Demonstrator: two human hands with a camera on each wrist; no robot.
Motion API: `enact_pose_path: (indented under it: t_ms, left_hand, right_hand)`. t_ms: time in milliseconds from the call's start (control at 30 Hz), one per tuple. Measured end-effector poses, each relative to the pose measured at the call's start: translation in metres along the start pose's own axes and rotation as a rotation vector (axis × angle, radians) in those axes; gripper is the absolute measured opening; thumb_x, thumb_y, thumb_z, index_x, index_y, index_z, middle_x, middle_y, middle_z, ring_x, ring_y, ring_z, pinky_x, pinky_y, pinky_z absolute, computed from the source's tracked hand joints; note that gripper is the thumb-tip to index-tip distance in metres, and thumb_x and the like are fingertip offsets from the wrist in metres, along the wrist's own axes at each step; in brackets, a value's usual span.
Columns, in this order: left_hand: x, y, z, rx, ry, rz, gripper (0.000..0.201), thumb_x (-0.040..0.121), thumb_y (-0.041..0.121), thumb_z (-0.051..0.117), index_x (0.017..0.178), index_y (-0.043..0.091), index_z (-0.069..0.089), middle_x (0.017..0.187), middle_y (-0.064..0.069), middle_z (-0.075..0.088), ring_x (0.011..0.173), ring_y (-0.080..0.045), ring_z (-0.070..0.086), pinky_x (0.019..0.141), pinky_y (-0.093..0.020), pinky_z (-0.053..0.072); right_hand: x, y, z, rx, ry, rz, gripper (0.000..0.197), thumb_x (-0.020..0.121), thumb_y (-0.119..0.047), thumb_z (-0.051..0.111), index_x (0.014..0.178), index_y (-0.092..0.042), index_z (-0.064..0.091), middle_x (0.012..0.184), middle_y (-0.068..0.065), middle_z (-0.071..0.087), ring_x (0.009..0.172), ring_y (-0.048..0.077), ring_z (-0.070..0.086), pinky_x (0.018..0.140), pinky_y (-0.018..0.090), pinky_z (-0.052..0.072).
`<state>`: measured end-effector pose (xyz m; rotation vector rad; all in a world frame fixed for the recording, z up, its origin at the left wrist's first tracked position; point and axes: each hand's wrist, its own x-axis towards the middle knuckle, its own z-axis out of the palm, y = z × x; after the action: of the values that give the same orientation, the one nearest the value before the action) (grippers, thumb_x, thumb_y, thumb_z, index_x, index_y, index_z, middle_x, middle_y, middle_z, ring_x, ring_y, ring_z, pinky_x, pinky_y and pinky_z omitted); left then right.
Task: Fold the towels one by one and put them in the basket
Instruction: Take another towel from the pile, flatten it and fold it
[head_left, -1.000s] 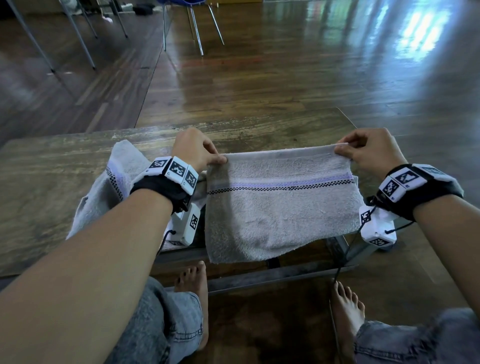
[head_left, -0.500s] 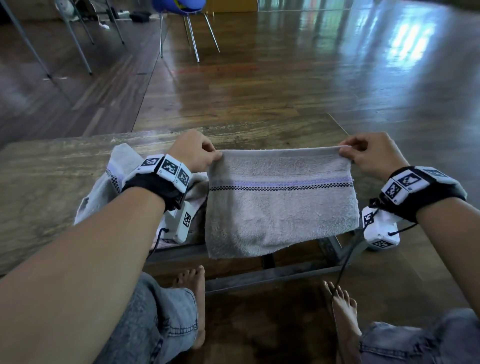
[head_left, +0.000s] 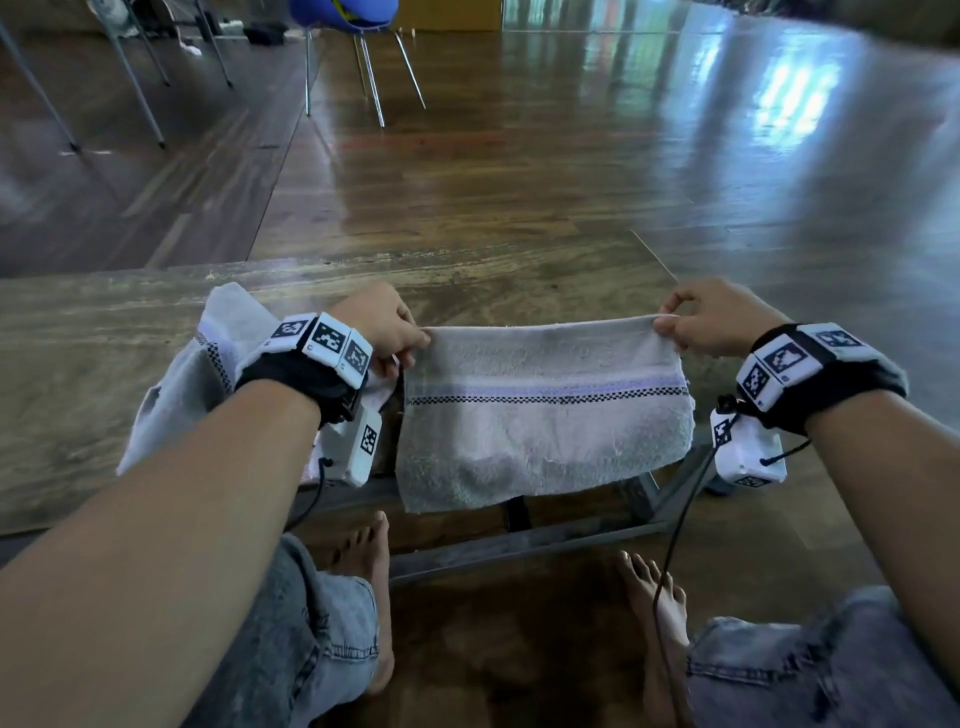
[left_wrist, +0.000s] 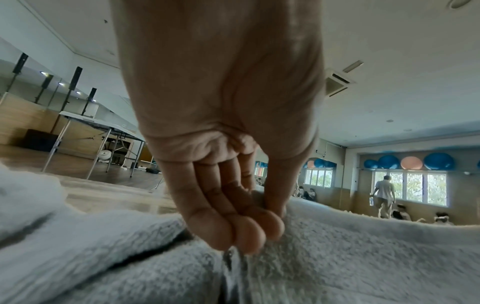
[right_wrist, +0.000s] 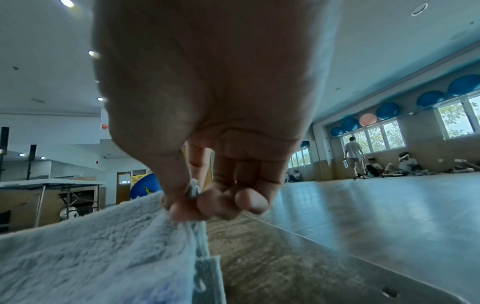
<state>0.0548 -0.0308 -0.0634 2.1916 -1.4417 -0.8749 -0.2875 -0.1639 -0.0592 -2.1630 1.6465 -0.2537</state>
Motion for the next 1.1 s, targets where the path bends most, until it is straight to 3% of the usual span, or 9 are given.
enact_pose_path:
  t_ms: [133, 267, 367, 467, 567, 733, 867, 967, 1100]
  left_hand:
    - [0.002, 0.004, -0.002, -0.029, -0.081, -0.156, 0.024, 0.091, 0.017, 0.064, 0.081, -0.005, 0.062, 0.047, -0.012, 0.061, 0.036, -0.026, 0.058, 0.047, -0.034, 0.054]
    - [-0.001, 0.008, -0.002, -0.089, -0.170, -0.238, 0.023, 0.097, 0.021, 0.054, 0.090, -0.001, 0.055, 0.047, -0.012, 0.063, 0.040, -0.029, 0.064, 0.040, -0.030, 0.051]
    - [-0.005, 0.017, -0.007, -0.198, -0.109, -0.122, 0.027, 0.101, 0.015, 0.045, 0.090, -0.006, 0.056, 0.051, -0.013, 0.067, 0.042, -0.028, 0.066, 0.037, -0.028, 0.051]
    - [-0.006, 0.032, -0.014, -0.354, 0.278, 0.136, 0.032, 0.102, 0.025, 0.046, 0.097, -0.005, 0.057, 0.070, -0.013, 0.072, 0.059, -0.028, 0.071, 0.052, -0.032, 0.057]
    - [-0.013, 0.049, -0.026, -0.339, 0.750, 0.477, 0.017, 0.100, 0.026, 0.052, 0.098, 0.009, 0.056, 0.084, 0.003, 0.059, 0.074, -0.010, 0.056, 0.064, -0.016, 0.039]
    - [-0.016, 0.059, -0.040, -0.510, 0.939, 0.832, 0.008, 0.099, 0.018, 0.054, 0.099, 0.012, 0.049, 0.081, 0.000, 0.054, 0.071, -0.008, 0.050, 0.066, -0.021, 0.040]
    - [-0.006, 0.045, -0.036, -0.339, 0.822, 0.654, 0.009, 0.094, 0.022, 0.062, 0.097, 0.014, 0.061, 0.087, 0.006, 0.063, 0.075, 0.000, 0.058, 0.066, -0.012, 0.046]
    - [0.003, 0.018, -0.022, -0.066, 0.610, 0.483, 0.018, 0.088, 0.026, 0.072, 0.095, 0.008, 0.072, 0.092, -0.004, 0.069, 0.078, -0.011, 0.063, 0.064, -0.010, 0.045]
    - [0.001, -0.011, -0.006, -0.002, 0.181, 0.324, 0.021, 0.076, 0.020, 0.084, 0.091, 0.009, 0.076, 0.085, -0.007, 0.075, 0.077, -0.019, 0.068, 0.075, -0.034, 0.056]
  right_hand:
    - [-0.006, -0.005, 0.002, 0.244, -0.222, 0.200, 0.012, 0.101, -0.013, 0.056, 0.092, -0.005, 0.057, 0.060, 0.014, 0.070, 0.037, 0.018, 0.058, 0.033, 0.020, 0.039]
    - [-0.014, -0.013, 0.000, 0.359, -0.382, 0.315, 0.012, 0.104, -0.011, 0.049, 0.095, -0.003, 0.053, 0.080, 0.026, 0.074, 0.055, 0.031, 0.073, 0.036, 0.024, 0.046]
    - [-0.015, -0.024, -0.007, 0.393, -0.393, 0.288, 0.021, 0.106, -0.011, 0.041, 0.099, 0.004, 0.053, 0.087, 0.028, 0.074, 0.067, 0.036, 0.075, 0.040, 0.027, 0.050]
    - [-0.011, -0.041, -0.021, 0.526, -0.161, 0.124, 0.023, 0.107, -0.013, 0.040, 0.091, -0.003, 0.052, 0.088, 0.030, 0.072, 0.059, 0.029, 0.074, 0.040, 0.028, 0.052]
    - [-0.008, -0.058, -0.039, 0.795, 0.248, -0.111, 0.020, 0.106, -0.015, 0.046, 0.087, -0.022, 0.046, 0.101, 0.027, 0.066, 0.070, 0.021, 0.071, 0.059, 0.039, 0.062]
    - [-0.004, -0.060, -0.048, 0.974, 0.550, -0.466, 0.012, 0.105, -0.027, 0.050, 0.094, -0.030, 0.044, 0.097, 0.001, 0.064, 0.087, -0.006, 0.065, 0.080, 0.025, 0.058]
    - [0.003, -0.026, -0.029, 0.615, 0.544, -0.294, 0.010, 0.102, -0.032, 0.055, 0.093, -0.030, 0.051, 0.088, -0.004, 0.065, 0.080, 0.013, 0.063, 0.074, 0.035, 0.056]
    - [0.003, 0.011, -0.011, 0.327, 0.436, -0.177, 0.004, 0.095, -0.024, 0.066, 0.092, -0.023, 0.063, 0.083, -0.001, 0.065, 0.084, 0.023, 0.064, 0.077, 0.032, 0.048]
    - [-0.010, 0.035, 0.007, 0.174, 0.196, -0.269, 0.006, 0.088, -0.012, 0.074, 0.094, -0.012, 0.073, 0.093, 0.003, 0.072, 0.091, 0.023, 0.066, 0.088, 0.033, 0.047]
